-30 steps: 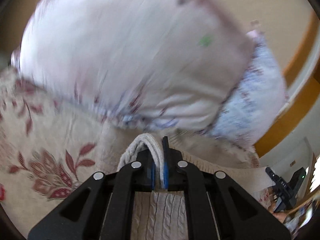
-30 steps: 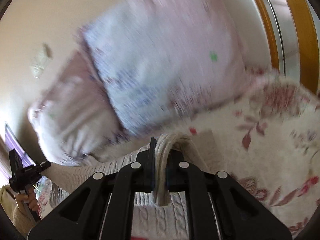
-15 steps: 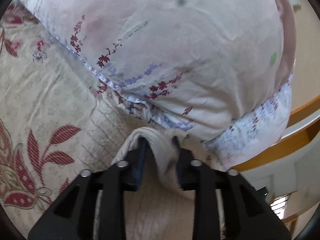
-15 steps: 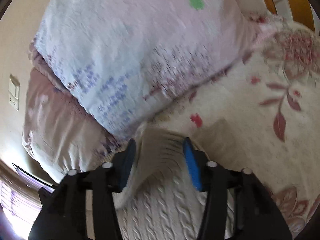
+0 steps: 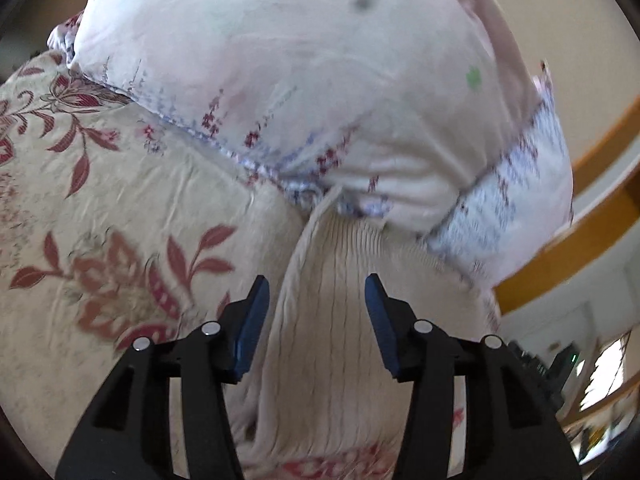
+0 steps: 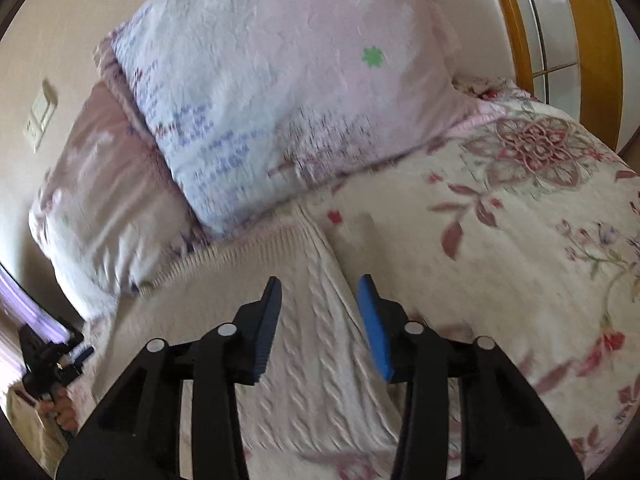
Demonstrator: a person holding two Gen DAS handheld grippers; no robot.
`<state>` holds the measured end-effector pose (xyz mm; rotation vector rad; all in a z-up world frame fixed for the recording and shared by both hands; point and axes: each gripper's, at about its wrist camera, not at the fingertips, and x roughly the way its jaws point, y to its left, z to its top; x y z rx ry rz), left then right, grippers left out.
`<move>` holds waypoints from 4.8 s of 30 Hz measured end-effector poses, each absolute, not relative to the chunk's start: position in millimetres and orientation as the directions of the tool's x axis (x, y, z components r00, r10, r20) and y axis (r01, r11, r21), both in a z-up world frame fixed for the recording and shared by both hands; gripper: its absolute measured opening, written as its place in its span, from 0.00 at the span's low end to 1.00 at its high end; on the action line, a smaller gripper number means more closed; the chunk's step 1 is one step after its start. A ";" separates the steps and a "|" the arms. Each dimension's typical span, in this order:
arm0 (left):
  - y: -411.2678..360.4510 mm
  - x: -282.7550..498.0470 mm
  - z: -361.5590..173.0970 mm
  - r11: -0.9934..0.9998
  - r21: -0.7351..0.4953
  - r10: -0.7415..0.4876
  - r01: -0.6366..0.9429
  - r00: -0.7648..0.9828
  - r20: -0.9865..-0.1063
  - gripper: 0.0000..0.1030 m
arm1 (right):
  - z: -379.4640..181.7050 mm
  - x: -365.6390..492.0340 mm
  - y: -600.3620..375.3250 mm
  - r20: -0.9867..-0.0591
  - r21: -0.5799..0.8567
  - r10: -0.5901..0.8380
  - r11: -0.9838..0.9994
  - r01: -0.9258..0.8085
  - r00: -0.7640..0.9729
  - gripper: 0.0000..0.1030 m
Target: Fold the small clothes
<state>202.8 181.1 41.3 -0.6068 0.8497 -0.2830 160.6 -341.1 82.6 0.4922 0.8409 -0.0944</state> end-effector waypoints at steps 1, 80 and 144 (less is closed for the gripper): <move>178.4 198.3 40.4 0.806 -0.591 -0.466 0.012 0.628 -0.623 0.46 | 79.4 158.1 -339.8 -0.748 0.354 0.095 0.894 0.273 0.657 0.40; 192.0 182.8 26.8 0.780 -0.626 -0.517 -0.011 0.552 -0.654 0.56 | 83.4 190.2 -204.2 -0.871 0.060 0.009 0.994 0.089 0.492 0.87; 155.0 230.5 35.3 0.597 -0.802 -0.671 0.022 0.562 -0.484 0.16 | 40.2 221.6 -166.1 -0.872 0.004 -0.022 0.999 0.052 0.489 0.99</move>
